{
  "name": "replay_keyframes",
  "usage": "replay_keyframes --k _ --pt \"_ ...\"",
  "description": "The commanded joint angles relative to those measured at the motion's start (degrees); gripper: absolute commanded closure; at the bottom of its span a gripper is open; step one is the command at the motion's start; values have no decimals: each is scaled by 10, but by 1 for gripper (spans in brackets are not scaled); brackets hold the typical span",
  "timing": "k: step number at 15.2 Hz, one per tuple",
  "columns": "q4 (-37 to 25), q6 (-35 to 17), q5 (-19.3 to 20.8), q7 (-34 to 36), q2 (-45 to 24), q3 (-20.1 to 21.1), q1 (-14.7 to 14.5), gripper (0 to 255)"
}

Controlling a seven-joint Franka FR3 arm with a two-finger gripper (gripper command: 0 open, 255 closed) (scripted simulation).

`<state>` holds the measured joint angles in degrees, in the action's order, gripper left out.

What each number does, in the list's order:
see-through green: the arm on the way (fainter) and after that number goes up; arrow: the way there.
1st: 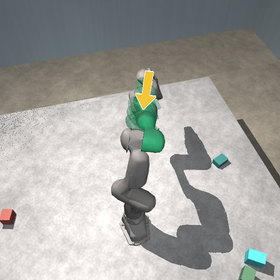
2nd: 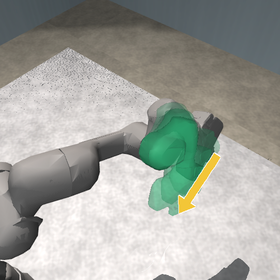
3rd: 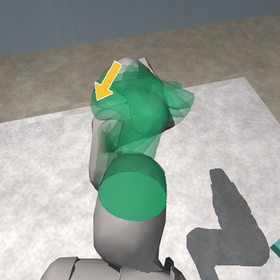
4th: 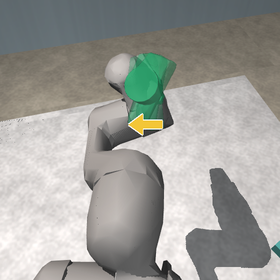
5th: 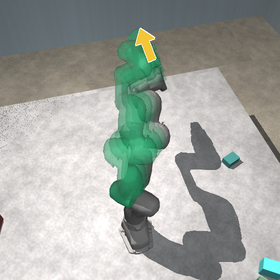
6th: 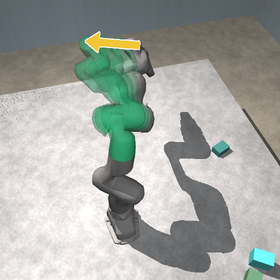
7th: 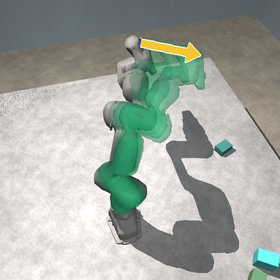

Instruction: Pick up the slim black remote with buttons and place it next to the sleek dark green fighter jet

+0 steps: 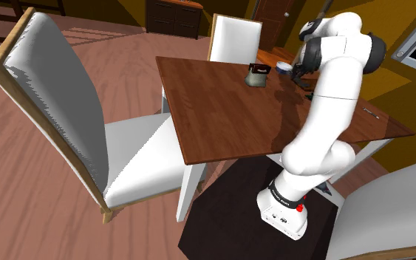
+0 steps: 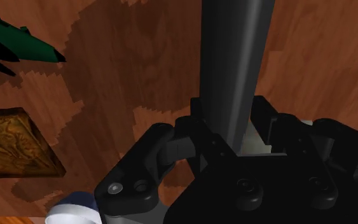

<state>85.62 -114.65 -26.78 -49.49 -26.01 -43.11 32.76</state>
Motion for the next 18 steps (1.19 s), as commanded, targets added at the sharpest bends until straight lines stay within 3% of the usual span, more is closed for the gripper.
replay_keyframes --k 1,5,7,18 --pt "-75 32 -28 -12 -52 13 45 255" --pt "-272 110 -72 -13 -168 44 153 255" --pt "-451 178 -94 11 -260 69 236 255" --pt "-310 79 -96 -25 -237 65 189 255"
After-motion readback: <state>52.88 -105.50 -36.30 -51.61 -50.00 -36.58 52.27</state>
